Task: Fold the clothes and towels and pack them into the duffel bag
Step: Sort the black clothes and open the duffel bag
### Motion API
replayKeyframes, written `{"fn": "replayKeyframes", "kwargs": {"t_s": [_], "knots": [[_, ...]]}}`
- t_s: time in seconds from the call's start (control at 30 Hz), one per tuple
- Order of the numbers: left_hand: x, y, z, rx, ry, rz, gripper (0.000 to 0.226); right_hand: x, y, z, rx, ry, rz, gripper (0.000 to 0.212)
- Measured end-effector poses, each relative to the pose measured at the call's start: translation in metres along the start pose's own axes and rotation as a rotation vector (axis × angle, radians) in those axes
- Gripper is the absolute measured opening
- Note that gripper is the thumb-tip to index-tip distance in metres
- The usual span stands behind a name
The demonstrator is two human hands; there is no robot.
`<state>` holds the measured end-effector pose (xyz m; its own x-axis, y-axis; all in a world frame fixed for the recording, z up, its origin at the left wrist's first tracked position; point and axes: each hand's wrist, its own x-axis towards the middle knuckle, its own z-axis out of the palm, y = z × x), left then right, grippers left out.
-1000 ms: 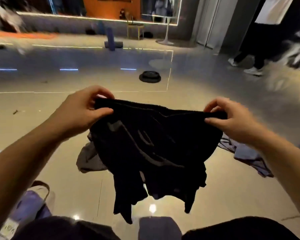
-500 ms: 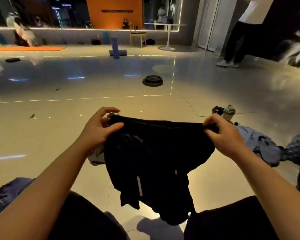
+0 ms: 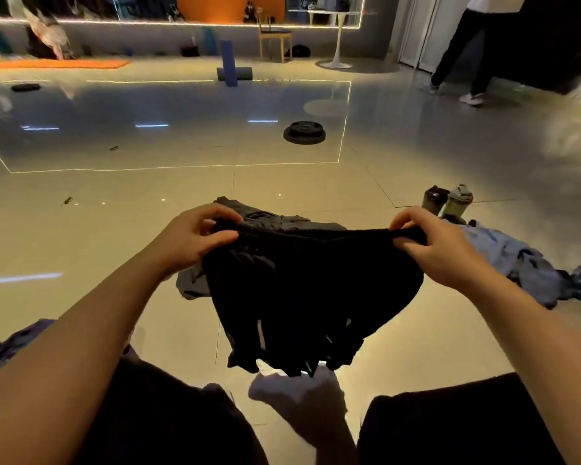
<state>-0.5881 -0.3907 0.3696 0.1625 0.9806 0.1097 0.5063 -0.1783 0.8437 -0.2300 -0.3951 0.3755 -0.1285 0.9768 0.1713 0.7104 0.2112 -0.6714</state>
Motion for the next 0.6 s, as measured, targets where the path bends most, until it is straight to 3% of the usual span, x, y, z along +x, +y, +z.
{"fn": "replayKeyframes", "kwargs": {"t_s": [0.13,0.23,0.27,0.4,0.5,0.6], "knots": [[-0.019,0.014,-0.011,-0.156,-0.042,0.109,0.019,-0.022,-0.010,-0.012,0.087,-0.045,-0.036,0.017],[-0.030,0.010,-0.017,-0.288,-0.033,0.119,0.018,-0.034,-0.011,-0.017,0.324,-0.040,-0.036,0.014],[-0.027,0.003,-0.015,-0.226,-0.044,0.063,0.016,-0.033,-0.008,-0.013,0.290,-0.069,0.015,0.014],[-0.015,-0.019,0.008,0.219,-0.185,-0.088,0.019,-0.023,0.005,0.020,-0.216,-0.368,0.221,0.009],[-0.012,-0.019,0.009,0.253,-0.119,-0.065,0.016,-0.021,-0.001,0.013,-0.030,-0.327,0.240,0.010],[-0.015,-0.017,0.002,0.061,-0.102,-0.106,0.014,-0.024,-0.006,0.000,0.273,-0.316,0.316,0.008]]}}
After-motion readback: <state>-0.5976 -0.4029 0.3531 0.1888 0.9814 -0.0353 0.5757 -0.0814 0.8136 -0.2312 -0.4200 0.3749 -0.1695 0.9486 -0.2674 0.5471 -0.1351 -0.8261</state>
